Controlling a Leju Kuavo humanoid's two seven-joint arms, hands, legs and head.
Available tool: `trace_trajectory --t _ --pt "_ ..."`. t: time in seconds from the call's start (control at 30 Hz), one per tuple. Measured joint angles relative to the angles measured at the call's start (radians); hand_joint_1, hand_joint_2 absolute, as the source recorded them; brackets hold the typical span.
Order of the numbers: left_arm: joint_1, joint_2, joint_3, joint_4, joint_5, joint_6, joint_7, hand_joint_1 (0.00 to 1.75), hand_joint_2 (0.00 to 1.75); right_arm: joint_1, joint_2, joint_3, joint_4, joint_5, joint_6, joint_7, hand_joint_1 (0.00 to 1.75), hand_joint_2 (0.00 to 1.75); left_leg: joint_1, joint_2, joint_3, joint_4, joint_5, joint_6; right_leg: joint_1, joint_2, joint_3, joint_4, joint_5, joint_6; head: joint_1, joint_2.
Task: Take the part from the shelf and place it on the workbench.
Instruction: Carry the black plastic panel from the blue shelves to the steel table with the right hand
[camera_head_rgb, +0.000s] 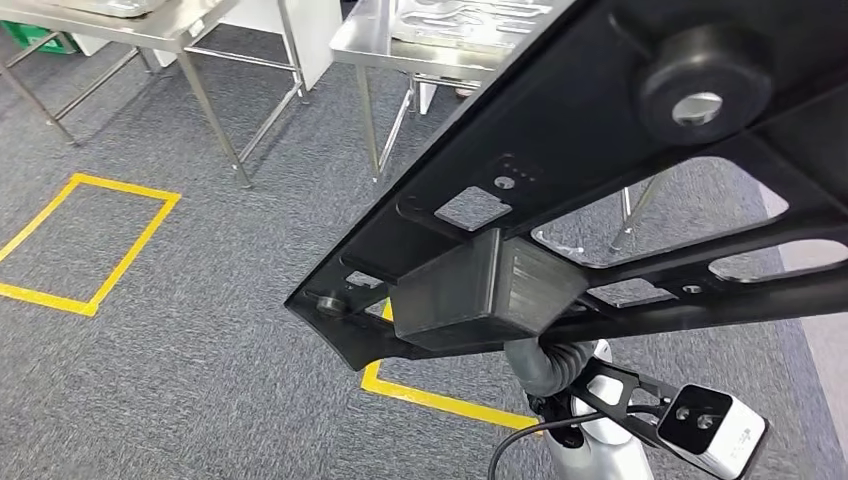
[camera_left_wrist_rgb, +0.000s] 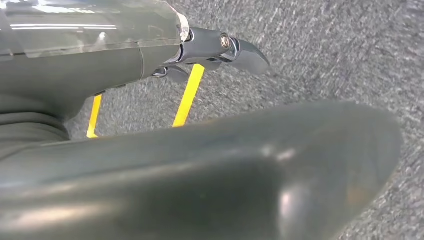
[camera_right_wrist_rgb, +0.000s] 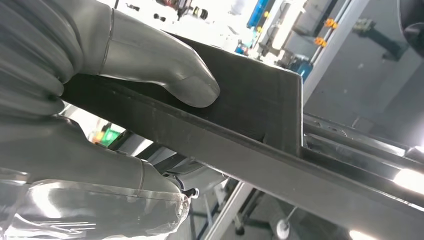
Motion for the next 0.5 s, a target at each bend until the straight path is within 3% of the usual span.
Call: trace_trajectory --t 0.03,0.1,0.17,0.23,0.27,0.3,0.33,0.4,0.47,0.5 --pt "-0.001 0.0 0.0 0.0 0.001 -0.002 -0.001 0.0 0.0 0.001 -0.001 0.002 0.0 0.0 0.001 0.0 1.75 1.75 0.002 0.006 0.002 0.0 -0.003 -0.006 -0.001 0.011 0.0 -0.002 0.001 -0.006 0.0 0.0" --pt "-0.002 0.0 0.001 0.0 0.003 -0.007 -0.003 0.0 0.0 0.0 -0.003 0.008 0.0 -0.002 0.003 0.0 1.75 1.75 0.007 -0.022 -0.006 0.031 -0.03 -0.017 -0.005 0.033 0.004 -0.008 0.006 -0.019 0.0 0.0" --pt "0.001 0.001 0.002 0.0 0.005 -0.01 -0.006 0.0 0.0 -0.002 -0.004 0.014 0.002 -0.005 0.004 0.0 1.75 1.75 0.01 -0.074 -0.054 0.142 -0.091 -0.023 -0.007 0.054 0.005 -0.011 0.008 -0.028 0.0 0.0" --pt "0.008 0.001 0.004 0.0 0.006 -0.011 -0.008 0.0 0.0 -0.003 -0.004 0.018 0.007 -0.006 0.005 0.0 1.75 1.75 0.01 -0.094 -0.12 0.271 -0.14 -0.025 -0.005 0.08 0.004 -0.01 0.008 -0.031 0.0 0.0" --pt "0.01 0.002 0.004 0.0 0.006 -0.011 -0.009 0.0 0.0 -0.003 -0.004 0.019 0.01 -0.006 0.005 0.0 1.75 1.75 0.01 -0.096 -0.137 0.297 -0.138 -0.024 -0.003 0.094 0.005 -0.009 0.008 -0.031 0.0 0.0" --pt "0.011 0.002 0.005 0.0 0.006 -0.011 -0.01 0.0 0.0 -0.003 -0.004 0.02 0.013 -0.007 0.006 0.0 1.75 1.75 0.01 -0.099 -0.135 0.282 -0.116 -0.022 -0.002 0.108 0.006 -0.008 0.008 -0.031 0.0 0.0" --pt "0.011 0.002 0.005 0.0 0.006 -0.012 -0.011 0.0 0.0 -0.004 -0.004 0.022 0.016 -0.008 0.006 0.001 1.75 1.75 0.01 -0.104 -0.116 0.23 -0.077 -0.018 -0.001 0.121 0.008 -0.007 0.007 -0.03 0.0 0.0" --pt "0.011 0.004 0.006 0.0 0.007 -0.013 -0.014 0.0 0.0 -0.008 -0.004 0.025 0.021 -0.01 0.01 0.001 1.75 1.75 0.011 -0.141 -0.056 0.087 -0.007 -0.008 -0.001 0.143 0.01 -0.004 0.005 -0.025 0.0 0.0" --pt "0.01 0.006 0.007 0.0 0.011 -0.013 -0.017 0.0 0.0 -0.015 -0.003 0.03 0.026 -0.013 0.014 0.001 1.75 1.75 0.01 -0.17 -0.024 0.016 0.012 0.001 -0.003 0.162 0.005 -0.002 0.006 -0.015 0.0 0.0" --pt "0.01 0.006 0.008 0.0 0.014 -0.013 -0.018 0.0 0.0 -0.018 -0.003 0.032 0.029 -0.015 0.015 0.001 1.75 1.75 0.009 -0.17 -0.021 0.011 0.01 0.005 -0.004 0.17 0.002 -0.002 0.008 -0.008 0.0 0.0"
